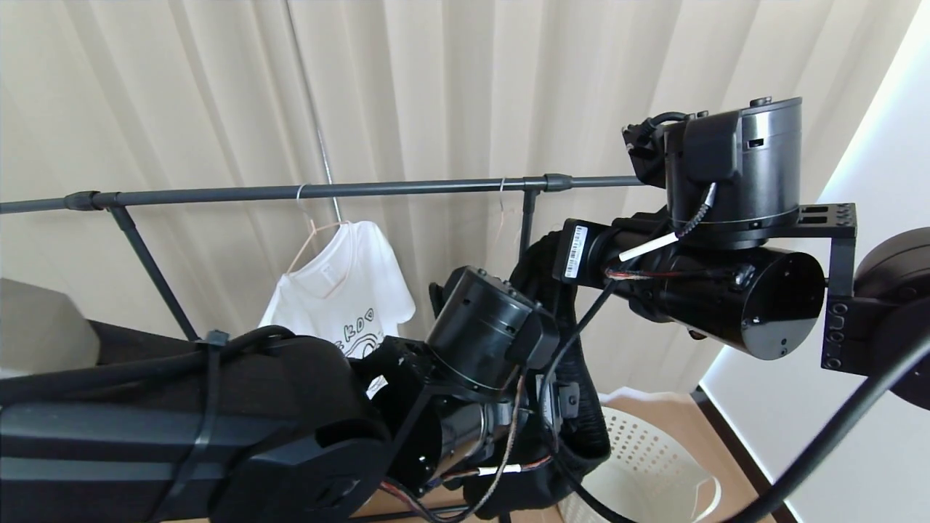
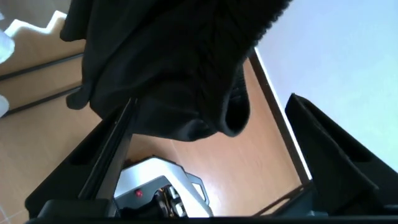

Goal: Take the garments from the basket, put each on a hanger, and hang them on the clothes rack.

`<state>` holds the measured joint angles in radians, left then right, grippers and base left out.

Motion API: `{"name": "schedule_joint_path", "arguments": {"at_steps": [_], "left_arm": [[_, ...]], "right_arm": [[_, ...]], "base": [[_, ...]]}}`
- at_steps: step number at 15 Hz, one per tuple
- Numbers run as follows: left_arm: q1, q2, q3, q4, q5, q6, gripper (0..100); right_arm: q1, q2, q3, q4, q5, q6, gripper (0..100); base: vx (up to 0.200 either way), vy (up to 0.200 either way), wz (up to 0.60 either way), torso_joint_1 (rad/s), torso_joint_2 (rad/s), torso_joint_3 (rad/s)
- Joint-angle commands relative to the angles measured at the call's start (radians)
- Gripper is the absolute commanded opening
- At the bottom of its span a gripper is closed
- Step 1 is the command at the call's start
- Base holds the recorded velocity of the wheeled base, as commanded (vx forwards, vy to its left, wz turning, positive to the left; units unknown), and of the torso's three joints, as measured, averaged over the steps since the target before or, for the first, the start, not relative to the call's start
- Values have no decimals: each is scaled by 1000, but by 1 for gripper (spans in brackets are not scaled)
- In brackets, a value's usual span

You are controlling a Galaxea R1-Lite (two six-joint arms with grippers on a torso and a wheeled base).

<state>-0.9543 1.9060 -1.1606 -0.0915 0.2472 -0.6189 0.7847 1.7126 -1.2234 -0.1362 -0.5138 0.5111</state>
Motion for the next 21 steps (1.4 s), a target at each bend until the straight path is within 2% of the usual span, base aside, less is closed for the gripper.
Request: {"name": "schedule_joint_path", "arguments": {"at_steps": [1, 4, 12, 21], "left_arm": [[2, 79, -33, 1, 73, -2, 100], [2, 128, -31, 3, 181, -1, 100], [-1, 136, 76, 7, 191, 7, 100], [-64, 153, 154, 1, 196, 7, 100]], "right_arm": [[2, -11, -1, 0, -2, 0, 0], [-1, -16, -5, 0, -8, -2, 0], [-50, -34, -24, 0, -17, -3, 0], [-96, -48, -51, 0, -17, 4, 0]], "base": [[0, 0, 0, 0, 0, 0], [0, 0, 0, 0, 0, 0], [0, 0, 0, 0, 0, 0], [0, 0, 0, 0, 0, 0]]}}
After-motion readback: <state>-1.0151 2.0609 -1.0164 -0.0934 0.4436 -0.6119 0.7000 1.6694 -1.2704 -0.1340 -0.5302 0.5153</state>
